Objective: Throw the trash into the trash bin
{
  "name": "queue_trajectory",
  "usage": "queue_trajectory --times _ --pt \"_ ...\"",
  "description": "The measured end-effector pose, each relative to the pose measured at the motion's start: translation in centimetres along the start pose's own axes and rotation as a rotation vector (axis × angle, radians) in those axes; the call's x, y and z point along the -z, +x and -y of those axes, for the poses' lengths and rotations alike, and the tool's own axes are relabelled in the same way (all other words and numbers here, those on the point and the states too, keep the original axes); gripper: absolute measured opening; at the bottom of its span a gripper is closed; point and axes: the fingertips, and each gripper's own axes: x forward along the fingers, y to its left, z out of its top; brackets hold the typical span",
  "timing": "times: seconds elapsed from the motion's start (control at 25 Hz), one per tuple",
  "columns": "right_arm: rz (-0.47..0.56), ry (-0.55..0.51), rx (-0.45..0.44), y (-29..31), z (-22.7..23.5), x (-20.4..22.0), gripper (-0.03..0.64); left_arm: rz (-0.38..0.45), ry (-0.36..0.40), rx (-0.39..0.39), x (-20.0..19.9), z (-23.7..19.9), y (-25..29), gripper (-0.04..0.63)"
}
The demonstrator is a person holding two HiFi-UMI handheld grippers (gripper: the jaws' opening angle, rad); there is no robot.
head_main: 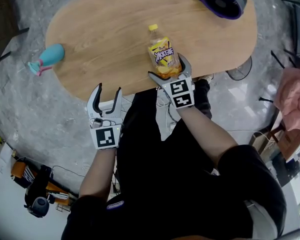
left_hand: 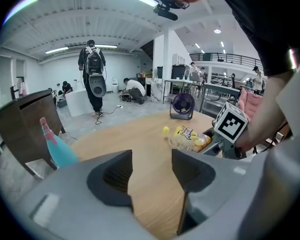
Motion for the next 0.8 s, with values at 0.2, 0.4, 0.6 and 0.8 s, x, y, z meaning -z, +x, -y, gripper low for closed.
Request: queue_trajectory --times 0.2,0.4,0.6,0.8 --pt "0.068 0.0 -0.03 -2.7 1.1 -0.6 0.584 0.005 0.018 0.005 -0.5 2.0 0.4 0.253" --pt "0.131 0.029 -0.055 -6.2 3.6 -1.4 0.584 0.004 0.047 0.035 -1.9 5.5 2.4 0.252" --pt "0.2 0.081 -0.052 -8.9 5.9 -1.5 0.584 0.002 0.088 0.092 -3.2 8.6 5.0 0.253" --pt "0.249 0.191 0.009 -16.0 14.6 2.8 0.584 -0.003 0.181 0.197 -6.5 19.3 9.4 0.253"
